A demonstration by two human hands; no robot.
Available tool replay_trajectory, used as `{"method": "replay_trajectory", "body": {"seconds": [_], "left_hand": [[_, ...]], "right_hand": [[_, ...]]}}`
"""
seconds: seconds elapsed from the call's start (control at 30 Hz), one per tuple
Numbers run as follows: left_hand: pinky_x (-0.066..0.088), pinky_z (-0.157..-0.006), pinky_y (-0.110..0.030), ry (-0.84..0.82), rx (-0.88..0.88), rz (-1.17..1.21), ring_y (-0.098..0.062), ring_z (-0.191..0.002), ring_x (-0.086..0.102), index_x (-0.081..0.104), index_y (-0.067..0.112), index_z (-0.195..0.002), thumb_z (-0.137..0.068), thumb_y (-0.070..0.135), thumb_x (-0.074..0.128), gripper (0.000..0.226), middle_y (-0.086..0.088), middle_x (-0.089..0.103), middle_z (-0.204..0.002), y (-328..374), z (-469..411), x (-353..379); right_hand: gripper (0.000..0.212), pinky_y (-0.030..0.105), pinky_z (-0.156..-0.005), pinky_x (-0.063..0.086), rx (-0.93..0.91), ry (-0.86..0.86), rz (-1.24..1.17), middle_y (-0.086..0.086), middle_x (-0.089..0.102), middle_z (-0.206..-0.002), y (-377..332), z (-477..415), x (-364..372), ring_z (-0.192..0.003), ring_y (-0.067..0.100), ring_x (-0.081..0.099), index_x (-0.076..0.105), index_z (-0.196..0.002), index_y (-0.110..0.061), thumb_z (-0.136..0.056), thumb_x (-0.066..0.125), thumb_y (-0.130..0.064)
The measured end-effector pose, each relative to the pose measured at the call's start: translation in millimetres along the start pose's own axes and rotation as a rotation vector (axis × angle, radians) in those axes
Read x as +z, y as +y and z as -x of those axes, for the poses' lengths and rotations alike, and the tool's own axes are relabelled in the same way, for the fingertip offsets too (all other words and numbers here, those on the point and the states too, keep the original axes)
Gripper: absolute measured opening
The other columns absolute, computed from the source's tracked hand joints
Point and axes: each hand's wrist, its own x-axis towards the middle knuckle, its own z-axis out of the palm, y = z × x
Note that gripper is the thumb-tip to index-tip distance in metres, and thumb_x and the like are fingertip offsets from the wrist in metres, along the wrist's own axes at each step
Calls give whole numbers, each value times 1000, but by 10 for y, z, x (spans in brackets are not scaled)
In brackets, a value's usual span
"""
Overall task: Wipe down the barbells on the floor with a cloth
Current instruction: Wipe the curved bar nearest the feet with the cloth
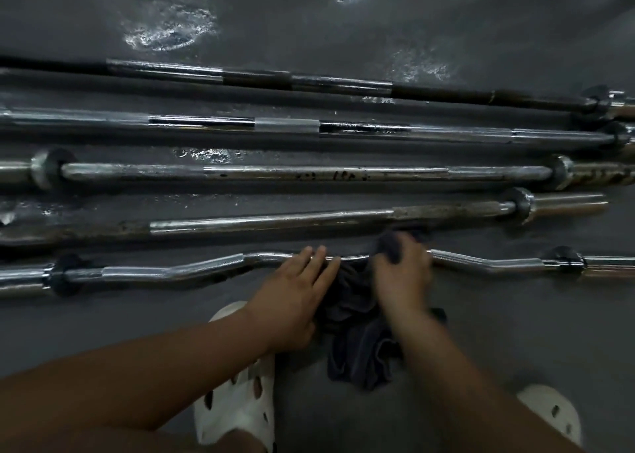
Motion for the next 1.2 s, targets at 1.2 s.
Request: {"method": "replay_trajectory", "body": {"seconds": [1.2], "left_hand": [[32,-114,-48,119,-17,65,-40,-141,36,36,-3,-148,-60,22,52,93,-27,32,-154,-24,102,49]], "right_hand": [[85,47,-114,33,-247,-300,629,2,23,-160,250,-43,-250,-144,36,24,26,-153,-16,-75,60,-20]]}}
